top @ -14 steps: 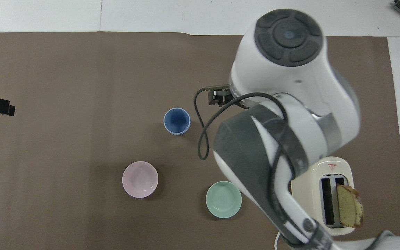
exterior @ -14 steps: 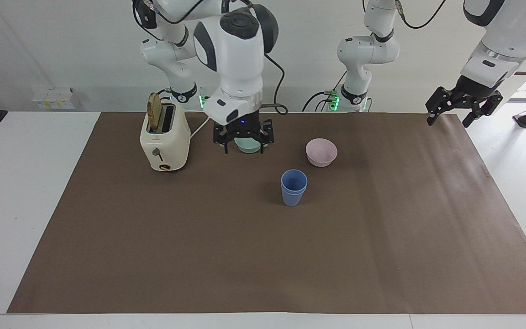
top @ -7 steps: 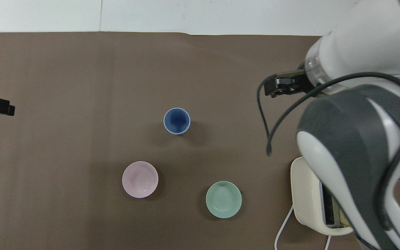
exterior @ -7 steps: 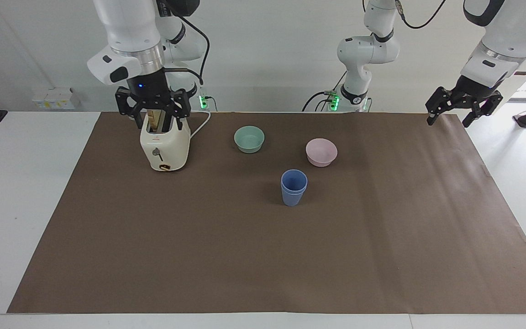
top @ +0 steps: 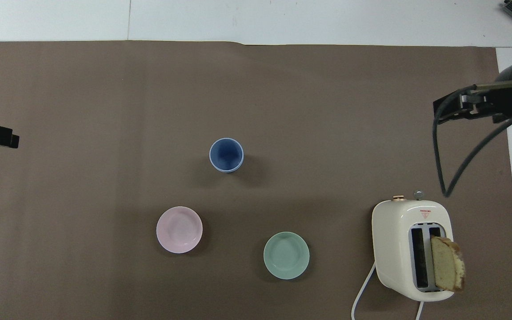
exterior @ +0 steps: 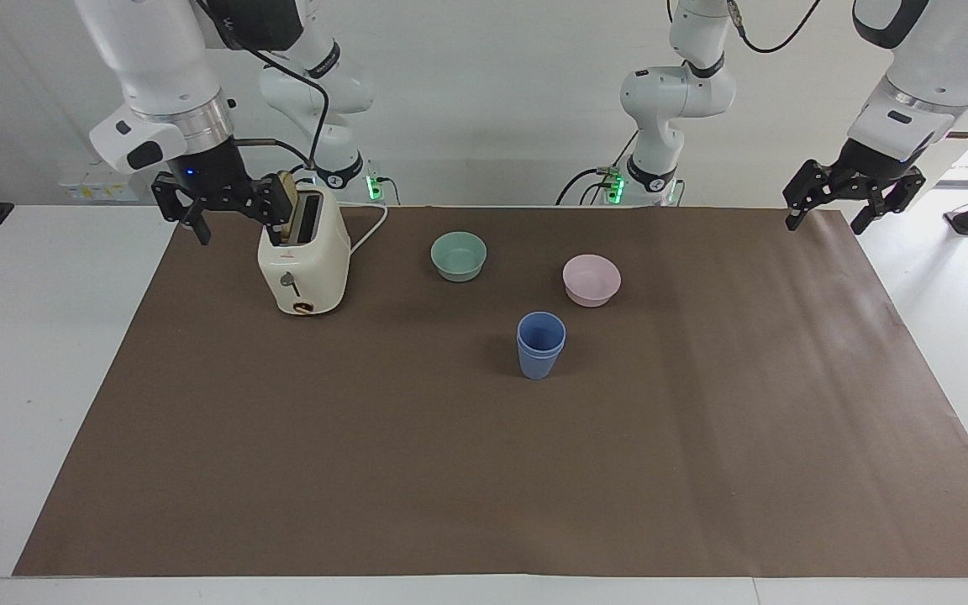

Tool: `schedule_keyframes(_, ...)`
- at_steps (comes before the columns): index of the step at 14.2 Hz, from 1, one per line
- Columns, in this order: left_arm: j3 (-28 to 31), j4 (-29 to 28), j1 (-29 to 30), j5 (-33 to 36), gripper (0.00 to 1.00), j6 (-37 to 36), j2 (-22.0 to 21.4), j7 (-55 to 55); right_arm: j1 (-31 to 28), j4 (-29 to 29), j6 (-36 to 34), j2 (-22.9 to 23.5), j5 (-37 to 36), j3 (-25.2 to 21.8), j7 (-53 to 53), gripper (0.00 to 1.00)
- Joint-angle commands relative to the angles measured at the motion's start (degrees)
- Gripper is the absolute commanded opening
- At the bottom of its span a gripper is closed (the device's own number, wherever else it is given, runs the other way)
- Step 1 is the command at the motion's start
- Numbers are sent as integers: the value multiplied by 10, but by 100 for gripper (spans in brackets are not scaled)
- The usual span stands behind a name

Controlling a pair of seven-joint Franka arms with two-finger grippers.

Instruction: Stack blue cups with both arms

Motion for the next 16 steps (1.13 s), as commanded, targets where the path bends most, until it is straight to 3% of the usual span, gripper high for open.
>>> schedule_keyframes(1,-4,-11,6,6,100,3,-10,3,-2,-53,31,-39,10,3,-6,100)
schedule_keyframes(10,-4,-11,6,6,100,3,-10,4,-11,-53,23,-39,12,3,-7,100)
schedule_keyframes(16,-4,-11,6,6,100,3,-10,4,-38,-54,17,-39,56,-1,-9,100)
